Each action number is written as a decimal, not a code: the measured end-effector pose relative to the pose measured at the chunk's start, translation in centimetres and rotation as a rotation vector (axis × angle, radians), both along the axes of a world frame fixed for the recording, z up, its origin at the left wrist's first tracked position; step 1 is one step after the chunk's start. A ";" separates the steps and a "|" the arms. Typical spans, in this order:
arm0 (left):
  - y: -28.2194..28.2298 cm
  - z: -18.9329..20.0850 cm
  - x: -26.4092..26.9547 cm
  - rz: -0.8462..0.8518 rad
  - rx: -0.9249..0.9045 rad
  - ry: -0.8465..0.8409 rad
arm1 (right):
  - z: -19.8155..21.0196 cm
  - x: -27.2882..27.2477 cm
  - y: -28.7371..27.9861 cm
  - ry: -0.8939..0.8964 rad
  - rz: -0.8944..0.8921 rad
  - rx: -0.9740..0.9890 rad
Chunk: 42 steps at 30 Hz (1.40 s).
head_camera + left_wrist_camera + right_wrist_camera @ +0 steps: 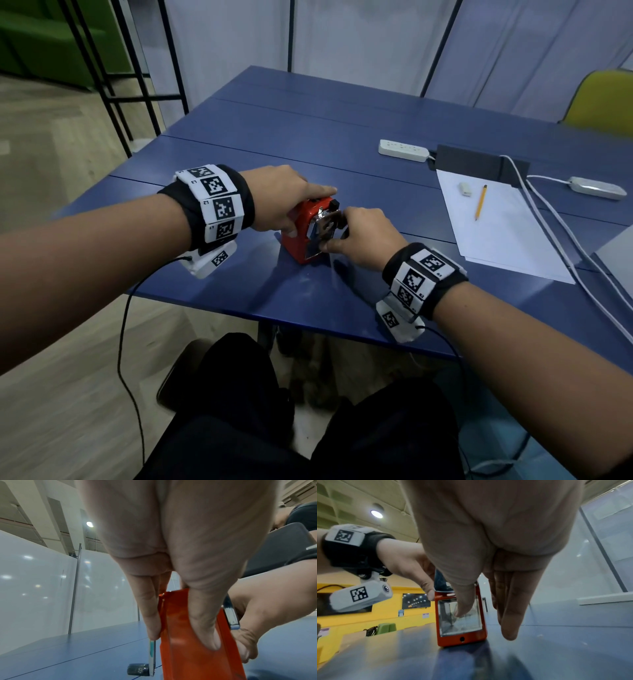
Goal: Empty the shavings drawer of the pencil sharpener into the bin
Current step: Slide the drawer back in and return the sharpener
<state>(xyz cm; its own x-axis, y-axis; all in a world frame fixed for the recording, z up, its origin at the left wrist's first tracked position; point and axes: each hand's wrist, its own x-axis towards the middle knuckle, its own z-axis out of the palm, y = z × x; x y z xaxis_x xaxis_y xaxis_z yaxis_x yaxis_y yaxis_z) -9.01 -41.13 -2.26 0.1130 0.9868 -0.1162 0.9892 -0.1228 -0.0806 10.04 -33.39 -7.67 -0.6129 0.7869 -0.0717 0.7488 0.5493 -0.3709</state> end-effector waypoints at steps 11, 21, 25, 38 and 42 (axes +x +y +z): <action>-4.5 -4.1 -0.6 0.395 0.051 -0.099 | 0.3 -0.1 -3.5 0.296 -0.018 -0.093; -7.3 -9.3 0.6 0.431 -0.179 -0.104 | -0.8 -1.5 -4.0 0.376 -0.076 -0.053; -7.2 -9.5 0.7 0.394 -0.209 -0.105 | -1.1 -1.6 -3.8 0.370 -0.098 -0.033; -7.8 -10.1 0.8 0.394 -0.214 -0.025 | 0.6 3.6 3.5 0.412 -0.295 -0.019; -7.8 -10.2 0.8 0.401 -0.223 0.001 | 1.6 5.1 8.3 0.441 -0.415 0.022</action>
